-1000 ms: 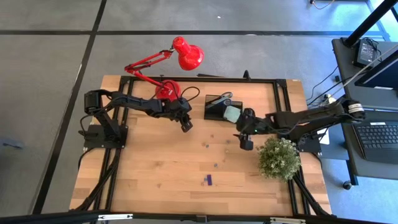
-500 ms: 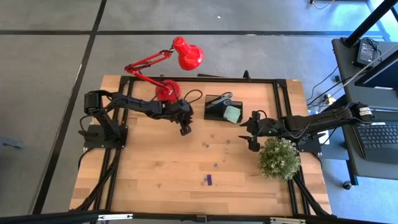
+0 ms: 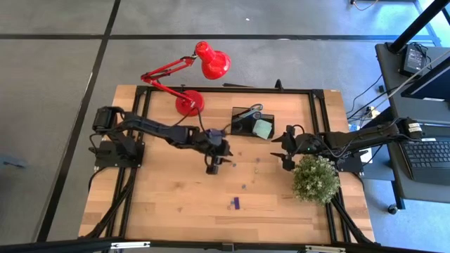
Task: Pick and place office supplies into organizer
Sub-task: Put the blue binder clip into the black desk organizer
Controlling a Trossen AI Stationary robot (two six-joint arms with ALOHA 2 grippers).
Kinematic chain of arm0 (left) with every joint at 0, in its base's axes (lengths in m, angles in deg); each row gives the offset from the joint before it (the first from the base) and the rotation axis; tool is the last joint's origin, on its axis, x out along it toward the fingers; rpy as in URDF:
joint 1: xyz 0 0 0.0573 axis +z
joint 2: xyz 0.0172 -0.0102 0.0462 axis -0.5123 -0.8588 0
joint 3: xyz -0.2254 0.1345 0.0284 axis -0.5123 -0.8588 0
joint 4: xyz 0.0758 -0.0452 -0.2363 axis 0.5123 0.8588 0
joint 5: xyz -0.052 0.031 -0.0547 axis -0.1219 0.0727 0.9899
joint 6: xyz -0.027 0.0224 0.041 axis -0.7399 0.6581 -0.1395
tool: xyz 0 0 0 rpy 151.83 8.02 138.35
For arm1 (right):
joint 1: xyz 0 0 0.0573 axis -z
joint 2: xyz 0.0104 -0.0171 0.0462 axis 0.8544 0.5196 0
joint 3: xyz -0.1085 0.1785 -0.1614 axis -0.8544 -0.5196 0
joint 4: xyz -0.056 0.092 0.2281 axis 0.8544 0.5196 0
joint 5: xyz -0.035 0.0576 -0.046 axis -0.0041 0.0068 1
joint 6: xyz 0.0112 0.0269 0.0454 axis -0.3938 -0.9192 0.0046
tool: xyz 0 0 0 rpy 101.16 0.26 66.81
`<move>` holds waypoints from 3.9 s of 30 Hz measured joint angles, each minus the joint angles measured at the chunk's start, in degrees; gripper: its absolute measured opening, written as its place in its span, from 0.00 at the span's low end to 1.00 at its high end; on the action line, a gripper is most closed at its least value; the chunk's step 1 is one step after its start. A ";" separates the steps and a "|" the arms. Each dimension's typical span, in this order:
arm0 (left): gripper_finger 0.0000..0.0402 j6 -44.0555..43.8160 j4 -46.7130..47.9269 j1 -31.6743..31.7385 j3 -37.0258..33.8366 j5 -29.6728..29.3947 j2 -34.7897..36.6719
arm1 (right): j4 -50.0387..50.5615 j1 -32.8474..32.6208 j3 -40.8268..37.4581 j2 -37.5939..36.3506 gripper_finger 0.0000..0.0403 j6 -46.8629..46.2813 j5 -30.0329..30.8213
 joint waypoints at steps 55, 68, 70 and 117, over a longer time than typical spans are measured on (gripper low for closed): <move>0.41 16.68 13.96 -1.95 16.37 -3.21 -15.08 | -1.92 0.59 -0.01 0.40 0.65 -2.76 0.00; 0.41 18.76 12.20 -1.87 16.29 -3.37 -20.84 | -2.19 0.59 -0.01 0.42 0.65 -3.11 0.00; 0.41 18.78 11.81 -1.88 16.29 -3.34 -21.40 | -2.17 0.59 -0.01 0.41 0.65 -3.06 0.00; 0.31 33.03 15.51 1.46 16.57 4.37 -24.46 | -2.04 0.59 0.03 0.42 0.65 -3.20 0.00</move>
